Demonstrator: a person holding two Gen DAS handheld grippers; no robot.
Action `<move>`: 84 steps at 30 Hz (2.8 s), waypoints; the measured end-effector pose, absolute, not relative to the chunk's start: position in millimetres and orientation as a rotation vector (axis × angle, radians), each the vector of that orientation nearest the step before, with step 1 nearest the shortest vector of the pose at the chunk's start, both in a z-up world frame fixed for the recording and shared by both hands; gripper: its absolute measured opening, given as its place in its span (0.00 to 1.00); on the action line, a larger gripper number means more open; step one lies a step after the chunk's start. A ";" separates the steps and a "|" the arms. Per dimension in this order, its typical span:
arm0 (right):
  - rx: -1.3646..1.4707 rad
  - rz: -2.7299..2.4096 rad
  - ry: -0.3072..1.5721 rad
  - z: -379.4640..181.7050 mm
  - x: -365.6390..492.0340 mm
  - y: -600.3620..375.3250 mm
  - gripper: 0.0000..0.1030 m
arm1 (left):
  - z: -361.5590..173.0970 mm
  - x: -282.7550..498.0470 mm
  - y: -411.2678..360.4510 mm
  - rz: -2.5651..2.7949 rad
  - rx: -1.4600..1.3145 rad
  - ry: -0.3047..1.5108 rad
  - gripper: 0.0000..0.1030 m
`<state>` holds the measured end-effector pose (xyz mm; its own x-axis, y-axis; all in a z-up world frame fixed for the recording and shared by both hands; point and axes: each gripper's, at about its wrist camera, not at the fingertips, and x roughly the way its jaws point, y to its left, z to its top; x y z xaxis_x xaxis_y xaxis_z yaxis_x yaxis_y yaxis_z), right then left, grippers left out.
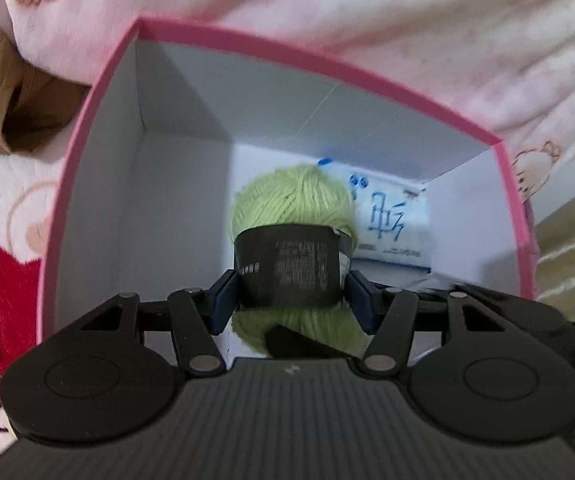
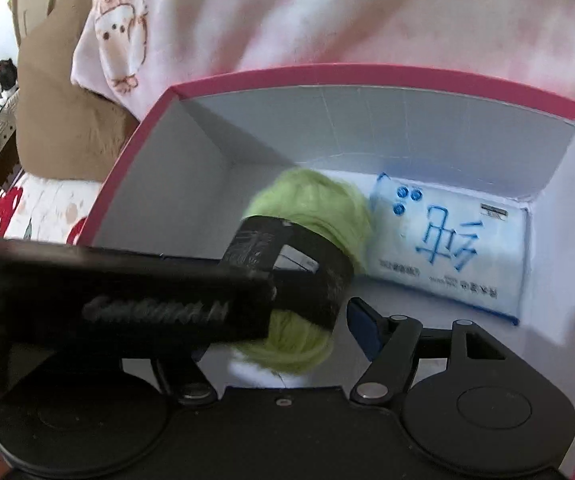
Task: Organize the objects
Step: 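Lift the green yarn ball into the pink box and open the left tool, then move the left tool down to the orange sponge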
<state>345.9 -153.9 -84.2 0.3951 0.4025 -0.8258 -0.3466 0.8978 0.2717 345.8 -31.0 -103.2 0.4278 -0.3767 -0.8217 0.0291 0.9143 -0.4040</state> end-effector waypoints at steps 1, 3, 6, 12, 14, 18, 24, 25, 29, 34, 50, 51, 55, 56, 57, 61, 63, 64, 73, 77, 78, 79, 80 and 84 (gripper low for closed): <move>0.032 0.477 1.045 -81.2 339.6 -156.1 0.71 | -103.3 344.6 -33.3 -0.261 -0.342 1.101 0.55; -0.014 0.485 0.998 -74.6 326.9 -160.9 0.71 | -100.8 342.5 -39.5 -0.261 -0.294 1.083 0.54; -0.008 0.492 0.956 -66.3 314.0 -174.6 0.62 | -97.5 348.1 -44.5 -0.232 -0.233 1.050 0.54; -0.044 0.465 0.871 -53.3 287.9 -189.8 0.57 | -94.9 347.6 -53.8 -0.215 -0.177 0.992 0.60; -0.020 0.473 0.853 -47.7 275.7 -196.8 0.57 | -93.8 339.6 -52.9 -0.214 -0.166 0.990 0.62; 0.012 0.479 0.828 -33.9 252.8 -207.9 0.57 | -85.7 319.6 -47.3 -0.273 -0.163 1.024 0.62; 0.012 0.479 0.807 -14.8 216.3 -212.8 0.57 | -50.6 279.7 -29.9 -0.330 -0.233 0.996 0.62; 0.001 0.479 0.807 -11.2 209.4 -213.3 0.57 | -43.2 271.0 -28.1 -0.334 -0.226 0.987 0.62; -0.025 0.478 0.808 4.5 185.9 -213.9 0.58 | -22.9 242.6 -24.2 -0.342 -0.218 0.985 0.63; -0.062 0.482 0.804 23.3 152.8 -216.9 0.59 | -5.9 206.5 -16.4 -0.360 -0.205 0.989 0.63; -0.008 0.593 0.858 -11.3 93.0 -217.2 0.63 | -30.3 130.4 -23.5 -0.435 -0.120 1.000 0.64; -0.009 0.606 0.862 -17.9 92.3 -215.5 0.63 | -35.1 129.8 -22.3 -0.424 -0.128 1.001 0.64; 0.055 0.639 0.928 -54.7 94.6 -213.8 0.63 | -51.1 131.8 -17.5 -0.425 -0.163 1.028 0.64; 0.069 0.645 0.941 -61.9 95.2 -212.7 0.63 | -54.7 131.5 -16.8 -0.428 -0.167 1.027 0.64; 0.083 0.651 0.955 -70.0 95.3 -211.1 0.63 | -58.7 130.6 -16.7 -0.429 -0.166 1.023 0.64; 0.094 0.625 0.976 -98.4 94.5 -201.0 0.63 | -78.9 127.8 -20.9 -0.435 -0.154 1.015 0.63; 0.121 0.599 0.973 -111.8 95.4 -198.3 0.63 | -91.2 126.3 -25.3 -0.438 -0.142 1.012 0.62; 0.136 0.582 0.968 -117.8 96.5 -198.6 0.63 | -98.6 126.1 -27.1 -0.444 -0.138 1.010 0.62; 0.187 0.563 0.958 -146.0 106.4 -192.6 0.65 | -131.1 120.5 -44.7 -0.510 -0.071 0.942 0.59; 0.162 0.556 0.932 -146.0 105.0 -192.4 0.63 | -135.6 124.2 -51.9 -0.532 -0.058 0.936 0.55; 0.110 0.552 0.910 -145.8 103.2 -188.9 0.63 | -138.0 126.2 -53.5 -0.534 -0.068 0.947 0.53; 0.052 0.543 0.885 -146.1 101.3 -185.3 0.63 | -140.9 128.3 -55.6 -0.535 -0.072 0.962 0.52; 0.000 0.534 0.863 -146.7 99.8 -181.8 0.63 | -143.9 129.9 -58.2 -0.531 -0.071 0.979 0.51; -0.026 0.526 0.833 -150.0 99.5 -179.7 0.58 | -146.4 126.8 -64.3 -0.514 -0.048 0.975 0.46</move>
<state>99.5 -179.7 -150.0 0.5525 0.4347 -0.7112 -0.4551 0.8722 0.1796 126.8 -64.3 -146.4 0.4516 -0.4372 -0.7777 0.3950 0.8796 -0.2651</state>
